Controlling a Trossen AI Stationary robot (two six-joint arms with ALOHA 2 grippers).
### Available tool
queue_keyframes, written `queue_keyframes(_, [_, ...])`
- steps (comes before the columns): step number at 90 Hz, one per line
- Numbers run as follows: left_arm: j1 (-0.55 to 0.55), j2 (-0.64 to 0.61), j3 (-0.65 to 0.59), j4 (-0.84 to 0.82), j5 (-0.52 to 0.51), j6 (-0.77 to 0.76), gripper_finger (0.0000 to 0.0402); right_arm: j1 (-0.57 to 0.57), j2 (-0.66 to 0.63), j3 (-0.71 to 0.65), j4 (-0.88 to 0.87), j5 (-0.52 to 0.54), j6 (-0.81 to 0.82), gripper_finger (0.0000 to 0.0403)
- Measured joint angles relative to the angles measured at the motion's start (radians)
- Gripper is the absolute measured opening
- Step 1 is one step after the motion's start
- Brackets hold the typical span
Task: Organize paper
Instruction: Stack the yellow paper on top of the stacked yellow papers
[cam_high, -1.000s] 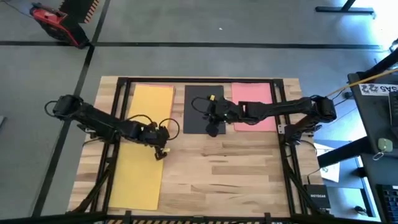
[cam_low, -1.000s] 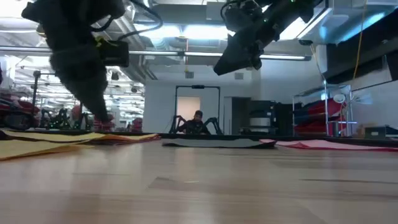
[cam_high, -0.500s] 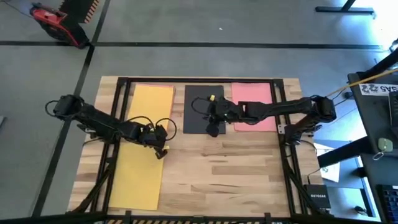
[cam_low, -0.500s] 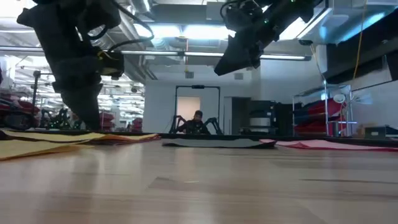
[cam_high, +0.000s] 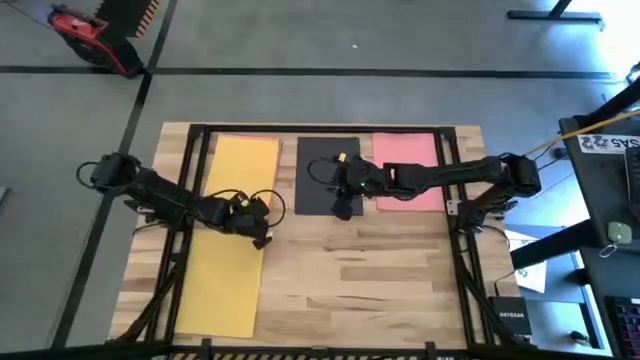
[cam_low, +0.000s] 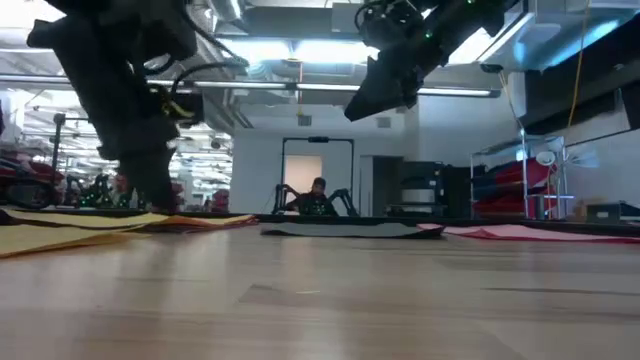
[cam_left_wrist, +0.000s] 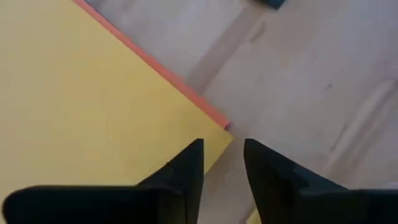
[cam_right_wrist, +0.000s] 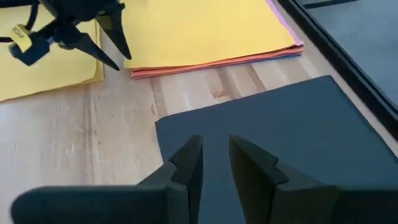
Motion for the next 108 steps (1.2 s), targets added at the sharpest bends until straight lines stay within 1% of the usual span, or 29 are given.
queue_keyframes(23, [0.0, 0.063, 0.0, 0.002, -0.016, 0.002, 0.0102, 0.0, 0.001, 0.0, 0.001, 0.0, -0.001, 0.0069])
queue_keyframes(33, [0.005, 0.067, 0.0, 0.003, -0.017, 0.038, 0.0097, 0.0, 0.004, 0.0, 0.0, 0.0, -0.001, 0.0069])
queue_keyframes(41, [0.008, 0.067, 0.004, -0.014, -0.015, 0.043, 0.0074, 0.0, 0.004, 0.0, 0.003, 0.0, -0.001, 0.0069])
queue_keyframes(50, [0.011, 0.068, 0.022, -0.082, 0.005, 0.036, 0.0022, 0.0, 0.004, 0.0, 0.0, 0.0, -0.001, 0.0069])
queue_keyframes(53, [0.012, 0.068, 0.032, -0.096, 0.019, 0.035, 0.0012, 0.0, 0.004, 0.0, 0.002, 0.001, -0.001, 0.0069])
queue_keyframes(64, [0.01, 0.069, 0.093, -0.133, 0.051, 0.035, 0.0002, 0.0, 0.004, 0.0, 0.0, 0.0, -0.001, 0.0069])
queue_keyframes(84, [-0.011, 0.068, 0.235, -0.231, 0.057, 0.053, 0.0, 0.0, 0.004, 0.0, 0.001, 0.0, -0.005, 0.0069])
queue_keyframes(99, [-0.041, 0.067, 0.326, -0.353, 0.066, 0.053, 0.0, 0.0, 0.004, 0.0, 0.002, -0.001, -0.04, 0.0069])
queue_keyframes(108, [-0.064, 0.041, 0.394, -0.429, 0.076, 0.087, 0.0, 0.0, 0.004, 0.0, 0.004, -0.01, -0.069, 0.0069])
